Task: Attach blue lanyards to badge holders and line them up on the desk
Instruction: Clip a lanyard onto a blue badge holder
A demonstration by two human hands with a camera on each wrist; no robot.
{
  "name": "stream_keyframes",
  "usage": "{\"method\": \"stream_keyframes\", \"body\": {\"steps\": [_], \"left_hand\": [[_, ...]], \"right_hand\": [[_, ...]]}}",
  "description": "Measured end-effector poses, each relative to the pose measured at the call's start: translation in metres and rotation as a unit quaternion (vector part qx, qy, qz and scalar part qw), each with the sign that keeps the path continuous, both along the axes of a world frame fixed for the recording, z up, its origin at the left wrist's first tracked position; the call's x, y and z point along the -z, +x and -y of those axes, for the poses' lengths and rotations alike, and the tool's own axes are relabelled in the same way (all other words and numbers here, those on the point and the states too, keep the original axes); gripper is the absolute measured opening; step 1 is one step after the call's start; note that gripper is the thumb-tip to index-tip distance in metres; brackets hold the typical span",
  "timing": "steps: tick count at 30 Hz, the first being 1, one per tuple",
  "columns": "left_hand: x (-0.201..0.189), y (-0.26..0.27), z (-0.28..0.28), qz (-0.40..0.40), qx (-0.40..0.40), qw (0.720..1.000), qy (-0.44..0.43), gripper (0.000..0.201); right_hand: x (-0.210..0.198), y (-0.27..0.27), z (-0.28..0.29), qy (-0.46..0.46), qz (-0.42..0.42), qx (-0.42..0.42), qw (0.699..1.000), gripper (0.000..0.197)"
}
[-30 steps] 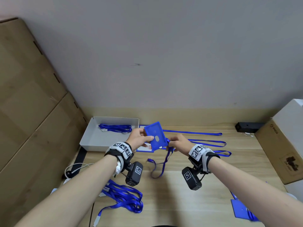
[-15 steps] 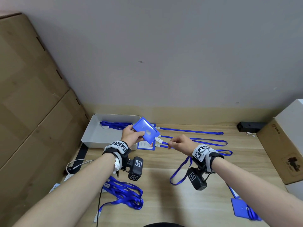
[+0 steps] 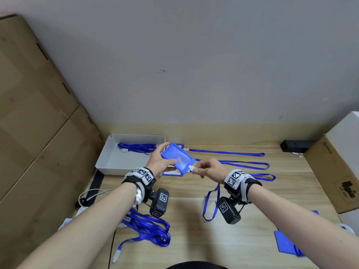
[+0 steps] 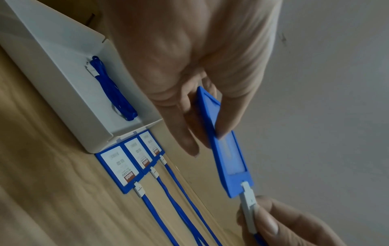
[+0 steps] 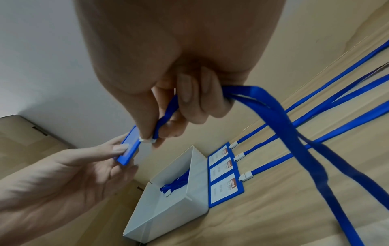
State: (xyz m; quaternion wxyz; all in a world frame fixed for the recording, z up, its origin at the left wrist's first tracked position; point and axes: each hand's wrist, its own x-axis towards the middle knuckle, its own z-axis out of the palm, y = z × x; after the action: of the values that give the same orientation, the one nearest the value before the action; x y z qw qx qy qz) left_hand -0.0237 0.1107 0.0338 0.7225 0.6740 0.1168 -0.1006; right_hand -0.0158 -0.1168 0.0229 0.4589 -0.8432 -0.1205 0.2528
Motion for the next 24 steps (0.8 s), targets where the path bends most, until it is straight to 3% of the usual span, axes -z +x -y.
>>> {"method": "stream_keyframes", "body": {"steps": [6,12,16,20,24], "left_hand": [[0.008,-0.007,-0.014,-0.041,0.090,0.995,0.023,0.058],[0.006,-0.014,-0.011,-0.113,0.187,0.976,-0.023,0.044],[0.005,-0.012,-0.009,-0.110,0.237,0.964,0.040,0.051],[0.005,-0.007,0.001,-0.153,0.226,0.961,0.052,0.052],[0.010,-0.006,0.012,-0.091,0.236,0.960,0.123,0.036]], "right_hand": [[0.004,0.008,0.006,0.061,-0.018,0.099,0.993,0.026],[-0.004,0.011,0.009,0.019,0.035,0.075,0.996,0.027],[-0.006,0.014,0.010,0.004,0.050,0.088,0.995,0.027],[-0.006,0.014,0.010,0.007,0.055,0.087,0.995,0.029],[-0.004,0.013,0.007,0.011,0.044,0.037,0.998,0.028]]}}
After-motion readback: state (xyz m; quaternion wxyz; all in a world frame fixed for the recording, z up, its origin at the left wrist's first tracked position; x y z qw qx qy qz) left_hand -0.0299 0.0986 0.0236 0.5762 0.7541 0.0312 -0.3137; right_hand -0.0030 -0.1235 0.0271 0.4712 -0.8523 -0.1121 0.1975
